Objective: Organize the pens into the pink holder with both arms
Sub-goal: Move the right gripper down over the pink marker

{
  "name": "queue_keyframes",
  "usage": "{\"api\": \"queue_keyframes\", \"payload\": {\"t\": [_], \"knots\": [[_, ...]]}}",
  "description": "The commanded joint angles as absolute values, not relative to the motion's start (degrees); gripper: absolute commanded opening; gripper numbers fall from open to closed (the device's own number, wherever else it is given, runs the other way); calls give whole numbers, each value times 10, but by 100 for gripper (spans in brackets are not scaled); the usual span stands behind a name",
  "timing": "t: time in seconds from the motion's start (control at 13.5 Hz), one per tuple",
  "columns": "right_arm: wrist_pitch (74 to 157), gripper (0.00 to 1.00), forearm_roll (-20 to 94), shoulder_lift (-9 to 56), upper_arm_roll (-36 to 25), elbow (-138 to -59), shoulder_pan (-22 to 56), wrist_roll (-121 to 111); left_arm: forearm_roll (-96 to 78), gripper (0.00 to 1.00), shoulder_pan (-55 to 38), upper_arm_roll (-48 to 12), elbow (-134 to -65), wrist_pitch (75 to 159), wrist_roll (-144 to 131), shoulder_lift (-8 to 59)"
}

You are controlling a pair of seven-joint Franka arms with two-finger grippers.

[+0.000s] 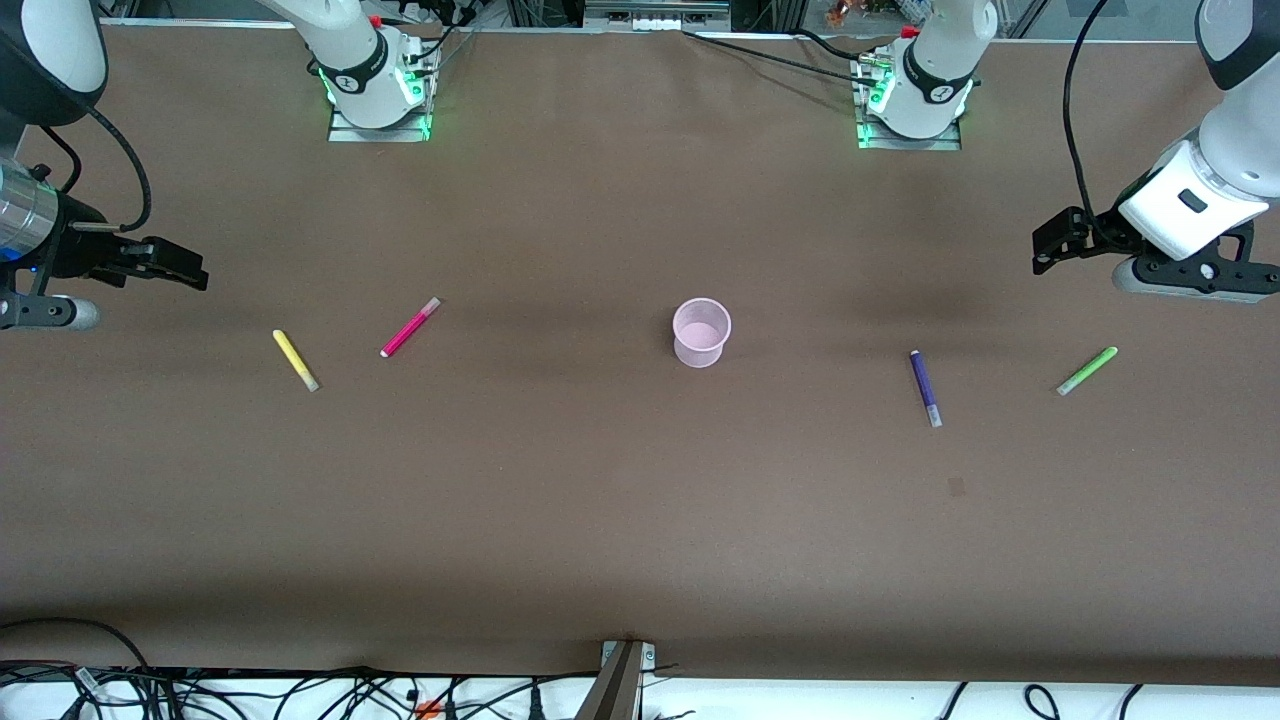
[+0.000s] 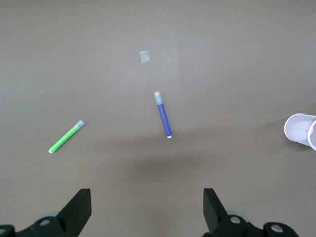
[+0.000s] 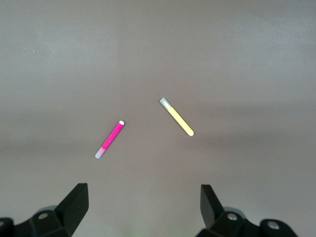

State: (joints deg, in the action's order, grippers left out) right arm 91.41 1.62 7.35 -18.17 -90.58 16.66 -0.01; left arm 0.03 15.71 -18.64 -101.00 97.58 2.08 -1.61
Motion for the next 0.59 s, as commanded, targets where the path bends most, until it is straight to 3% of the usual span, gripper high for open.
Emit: {"api": "queue_keyframes", "payload": {"t": [0.0,0.37,0.52], "knots": [[903,100,13,79,-179,-890,169,-2,11,100,157,-189,-1000,967,25,-15],[903,100,18,96,-178,-887,170,20,11,100,157,-189,-999,966,25,-14],[903,100,23,109,-175,-894,182,135,11,100,157,-190,-999,966,25,-15]]}}
